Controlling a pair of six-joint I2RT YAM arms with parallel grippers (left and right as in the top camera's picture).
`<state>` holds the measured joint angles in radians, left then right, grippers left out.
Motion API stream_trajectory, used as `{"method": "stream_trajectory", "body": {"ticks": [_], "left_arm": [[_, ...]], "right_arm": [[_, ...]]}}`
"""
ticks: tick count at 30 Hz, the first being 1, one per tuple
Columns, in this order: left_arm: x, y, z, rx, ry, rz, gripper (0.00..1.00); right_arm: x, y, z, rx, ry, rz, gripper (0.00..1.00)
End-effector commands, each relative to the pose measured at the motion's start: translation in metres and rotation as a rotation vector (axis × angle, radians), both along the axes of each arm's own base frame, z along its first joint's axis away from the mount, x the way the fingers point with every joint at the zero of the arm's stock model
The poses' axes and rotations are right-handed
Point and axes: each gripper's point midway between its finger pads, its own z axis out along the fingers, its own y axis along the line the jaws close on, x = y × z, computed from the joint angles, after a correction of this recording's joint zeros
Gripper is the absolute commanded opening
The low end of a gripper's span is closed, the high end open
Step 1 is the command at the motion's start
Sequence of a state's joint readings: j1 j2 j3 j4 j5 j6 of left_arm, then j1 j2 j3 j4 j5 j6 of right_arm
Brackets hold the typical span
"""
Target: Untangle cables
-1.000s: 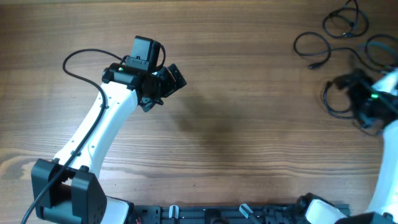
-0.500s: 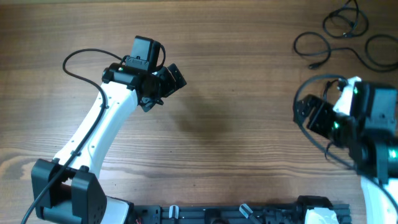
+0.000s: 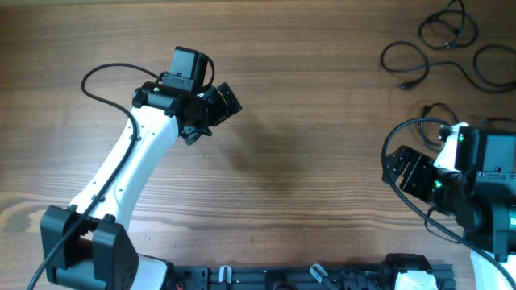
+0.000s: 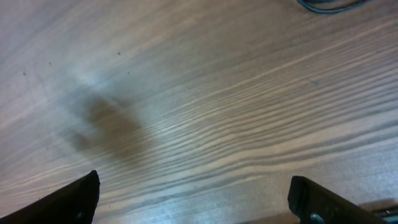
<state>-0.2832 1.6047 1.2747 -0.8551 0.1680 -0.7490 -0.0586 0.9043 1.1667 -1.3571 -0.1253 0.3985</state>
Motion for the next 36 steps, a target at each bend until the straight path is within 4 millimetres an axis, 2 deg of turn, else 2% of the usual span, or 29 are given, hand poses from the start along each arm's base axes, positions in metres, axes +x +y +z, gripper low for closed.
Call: {"method": "stream_trajectory", "body": {"ticks": [1,13,24,26,30,32,36], "left_arm": [[0.003,0.004,0.000,0.012,-0.007,0.011,1.00],[0.003,0.004,0.000,0.012,-0.007,0.011,1.00],[0.003,0.004,0.000,0.012,-0.007,0.011,1.00],[0.003,0.004,0.000,0.012,-0.007,0.011,1.00],[0.003,0.004,0.000,0.012,-0.007,0.011,1.00],[0.003,0.004,0.000,0.012,-0.007,0.011,1.00],[0.003,0.004,0.000,0.012,-0.007,0.011,1.00]], "right_arm": [[0.000,-0.003,0.000,-0.028,0.000,0.007,1.00],[0.000,-0.003,0.001,-0.049,-0.007,0.045,1.00],[-0.005,-0.006,0.016,-0.088,-0.105,0.066,1.00],[-0.002,-0.006,0.023,-0.106,-0.159,0.087,1.00],[0.005,-0.006,0.043,-0.154,-0.375,0.111,1.00],[0.005,-0.004,0.041,-0.163,-0.453,0.118,1.00],[0.009,0.012,0.028,-0.166,-0.568,0.246,1.00]]}}
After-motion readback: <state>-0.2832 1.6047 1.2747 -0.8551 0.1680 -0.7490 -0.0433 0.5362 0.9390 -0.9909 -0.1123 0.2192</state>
